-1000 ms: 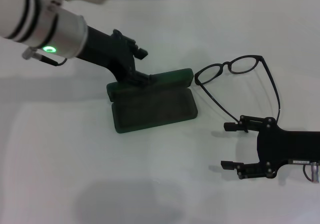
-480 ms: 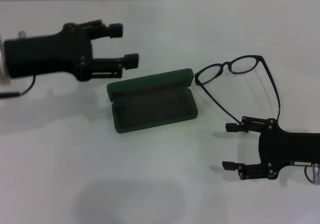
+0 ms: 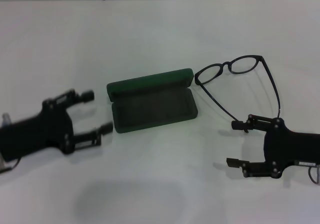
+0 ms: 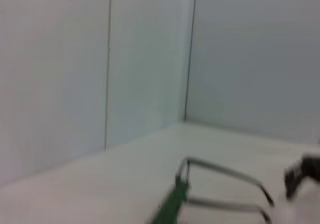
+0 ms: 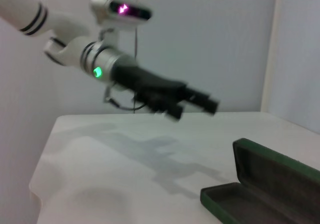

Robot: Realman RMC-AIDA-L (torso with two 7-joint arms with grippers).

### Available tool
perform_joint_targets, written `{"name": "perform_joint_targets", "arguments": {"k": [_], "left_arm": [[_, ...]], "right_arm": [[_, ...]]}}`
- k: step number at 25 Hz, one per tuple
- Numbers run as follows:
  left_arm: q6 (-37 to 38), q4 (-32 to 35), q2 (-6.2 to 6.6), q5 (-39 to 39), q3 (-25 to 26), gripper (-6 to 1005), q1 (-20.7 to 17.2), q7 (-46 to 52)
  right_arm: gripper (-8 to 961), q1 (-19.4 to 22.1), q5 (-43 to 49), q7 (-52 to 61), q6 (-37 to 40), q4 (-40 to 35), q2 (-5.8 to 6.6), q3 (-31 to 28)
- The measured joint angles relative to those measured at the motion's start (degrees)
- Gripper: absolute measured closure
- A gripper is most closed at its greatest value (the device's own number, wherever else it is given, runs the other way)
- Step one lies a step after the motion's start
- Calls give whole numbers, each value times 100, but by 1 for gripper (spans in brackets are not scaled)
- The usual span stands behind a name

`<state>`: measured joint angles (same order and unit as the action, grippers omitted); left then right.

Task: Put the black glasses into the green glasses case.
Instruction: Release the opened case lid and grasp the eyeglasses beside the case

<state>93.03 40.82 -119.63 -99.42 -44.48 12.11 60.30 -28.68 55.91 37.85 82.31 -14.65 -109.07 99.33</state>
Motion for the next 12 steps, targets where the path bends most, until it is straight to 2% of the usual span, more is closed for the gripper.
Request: {"name": "perform_joint_targets", "arguments": {"k": [6, 12], "left_arm": [[-65, -35, 5, -728, -14, 113, -280, -282], [-153, -91, -2, -1013, -16, 113, -349, -308]], "right_arm": [[169, 35, 6, -6, -1, 16, -2, -10], [169, 43, -17, -1, -13, 6, -17, -11]]}}
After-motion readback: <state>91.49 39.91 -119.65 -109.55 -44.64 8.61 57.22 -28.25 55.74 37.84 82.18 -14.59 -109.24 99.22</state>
